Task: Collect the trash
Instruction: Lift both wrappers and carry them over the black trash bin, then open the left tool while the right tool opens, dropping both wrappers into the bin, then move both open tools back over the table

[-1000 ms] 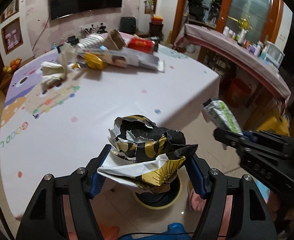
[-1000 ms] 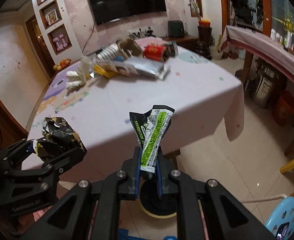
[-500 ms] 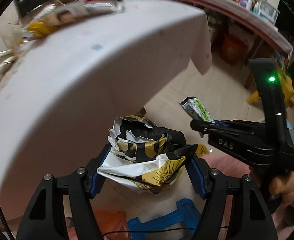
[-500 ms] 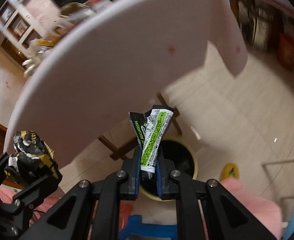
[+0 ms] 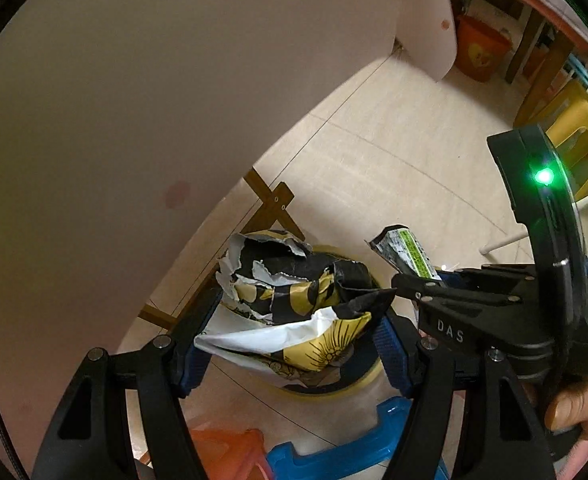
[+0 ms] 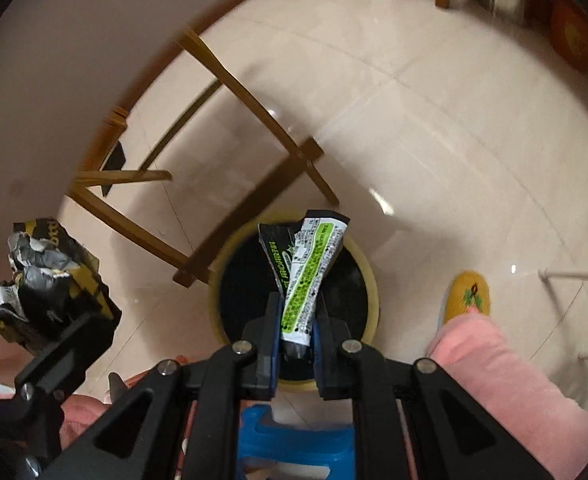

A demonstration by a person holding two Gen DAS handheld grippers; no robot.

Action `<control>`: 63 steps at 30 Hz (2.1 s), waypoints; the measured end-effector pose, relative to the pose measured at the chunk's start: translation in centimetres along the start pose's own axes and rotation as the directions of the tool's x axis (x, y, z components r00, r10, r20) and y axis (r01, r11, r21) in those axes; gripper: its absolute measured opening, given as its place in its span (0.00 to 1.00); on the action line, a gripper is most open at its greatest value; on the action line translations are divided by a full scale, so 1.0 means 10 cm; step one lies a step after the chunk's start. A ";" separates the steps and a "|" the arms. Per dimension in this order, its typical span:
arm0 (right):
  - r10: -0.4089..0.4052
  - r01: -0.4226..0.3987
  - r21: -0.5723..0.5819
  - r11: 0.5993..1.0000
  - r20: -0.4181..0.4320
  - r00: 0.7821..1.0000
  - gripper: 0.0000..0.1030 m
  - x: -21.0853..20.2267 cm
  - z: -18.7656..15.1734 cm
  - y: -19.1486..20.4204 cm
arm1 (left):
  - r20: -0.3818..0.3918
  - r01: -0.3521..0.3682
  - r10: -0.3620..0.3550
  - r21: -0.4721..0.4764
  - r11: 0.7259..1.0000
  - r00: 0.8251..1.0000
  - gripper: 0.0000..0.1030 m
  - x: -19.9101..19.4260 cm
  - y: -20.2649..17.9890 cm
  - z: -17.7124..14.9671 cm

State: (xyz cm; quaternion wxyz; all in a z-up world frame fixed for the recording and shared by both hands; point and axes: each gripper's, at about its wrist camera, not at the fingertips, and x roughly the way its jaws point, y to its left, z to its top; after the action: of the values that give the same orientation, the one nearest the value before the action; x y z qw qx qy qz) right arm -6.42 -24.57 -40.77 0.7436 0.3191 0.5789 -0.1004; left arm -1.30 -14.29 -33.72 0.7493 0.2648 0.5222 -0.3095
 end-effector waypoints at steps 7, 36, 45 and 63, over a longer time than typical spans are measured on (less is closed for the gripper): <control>-0.010 0.009 -0.015 1.000 -0.038 0.999 0.13 0.13 -0.03 -0.08 | -0.044 -0.060 0.059 -0.013 0.998 0.997 0.67 0.27 0.09 0.01; 0.003 -0.006 -0.033 0.999 -0.078 0.997 0.55 0.42 -0.07 -0.11 | -0.069 -0.009 0.012 0.040 0.999 0.998 0.86 0.32 0.10 0.02; 0.029 -0.032 -0.044 0.999 -0.087 0.996 0.60 0.45 -0.07 -0.07 | -0.065 -0.007 0.010 0.046 0.999 0.998 0.86 0.15 0.07 0.02; 0.099 -0.103 -0.095 0.990 -0.049 0.994 0.60 0.20 -0.10 0.06 | 0.036 -0.011 0.006 0.136 0.991 0.999 0.86 -0.84 -0.13 0.01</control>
State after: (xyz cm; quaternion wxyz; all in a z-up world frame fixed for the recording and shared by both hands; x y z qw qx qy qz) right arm -6.30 -23.02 -42.48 0.7493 0.3136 0.5826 -0.0275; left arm -4.41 -13.61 -25.86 0.7401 0.3119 0.4851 -0.3458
